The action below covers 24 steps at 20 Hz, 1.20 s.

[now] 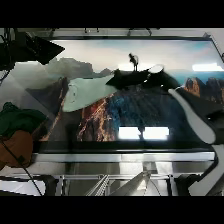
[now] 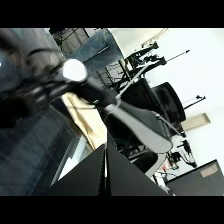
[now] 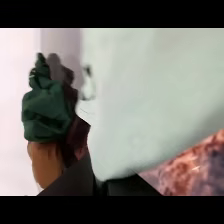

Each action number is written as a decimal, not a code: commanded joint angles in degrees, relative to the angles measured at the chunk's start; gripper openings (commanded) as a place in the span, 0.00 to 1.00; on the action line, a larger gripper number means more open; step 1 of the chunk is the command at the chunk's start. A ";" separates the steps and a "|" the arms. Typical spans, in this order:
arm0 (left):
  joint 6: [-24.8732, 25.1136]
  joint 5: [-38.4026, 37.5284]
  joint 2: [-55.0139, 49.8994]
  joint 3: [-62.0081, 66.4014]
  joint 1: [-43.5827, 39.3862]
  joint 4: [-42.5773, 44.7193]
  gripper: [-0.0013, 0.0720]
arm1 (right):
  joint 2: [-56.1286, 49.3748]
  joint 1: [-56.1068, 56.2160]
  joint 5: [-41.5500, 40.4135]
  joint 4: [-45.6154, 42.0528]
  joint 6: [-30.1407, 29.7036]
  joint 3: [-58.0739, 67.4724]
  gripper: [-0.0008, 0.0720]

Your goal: Fold the shirts.

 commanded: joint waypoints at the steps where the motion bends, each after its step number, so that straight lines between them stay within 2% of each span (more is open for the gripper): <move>1: -0.44 -2.47 0.04 -0.02 -0.04 0.02 0.02 | 16.59 -7.78 4.63 -17.84 9.73 0.09 0.04; 4: -0.61 -3.67 0.04 -0.02 -0.04 0.02 0.02 | 31.91 -20.87 6.27 -44.35 25.90 0.09 0.04; 6: -0.76 -3.65 0.04 -0.02 -0.04 0.02 0.02 | 37.27 -32.35 8.46 -52.37 27.69 0.09 0.04; 7: -1.36 -3.65 0.04 -0.02 -0.04 0.02 0.02 | 38.18 -39.01 10.10 -52.09 27.54 0.11 0.04; 9: -1.66 -3.45 0.04 -0.02 -0.04 0.02 0.02 | 37.77 -50.71 13.66 -50.45 22.69 0.76 0.04; 11: -1.66 -3.17 0.04 -0.02 -0.04 0.02 0.02 | 36.59 -60.17 15.63 -50.42 20.61 1.27 0.04; 13: -1.62 -2.60 0.04 -0.02 -0.59 0.04 0.02 | 35.89 -67.32 16.70 -50.45 19.39 1.27 0.04; 15: -1.27 -2.34 0.04 -0.02 -1.22 0.68 0.02 | 34.95 -72.37 19.56 -51.30 14.71 1.25 0.04; 19: -0.83 -2.25 0.02 -0.02 -3.87 4.52 0.02 | 31.91 -79.52 27.85 -53.68 14.80 1.25 0.04; 21: -0.81 -2.10 0.02 -0.02 -5.38 5.64 0.02 | 30.75 -81.37 31.85 -59.93 19.15 1.25 0.04; 23: -0.79 -1.57 0.02 -0.02 -6.56 5.77 0.02 | 30.58 -81.70 30.10 -61.37 21.22 1.29 0.04; 24: -0.79 -1.03 0.02 -0.02 -7.04 6.03 0.02 | 30.58 -81.68 28.24 -56.85 20.09 1.36 0.04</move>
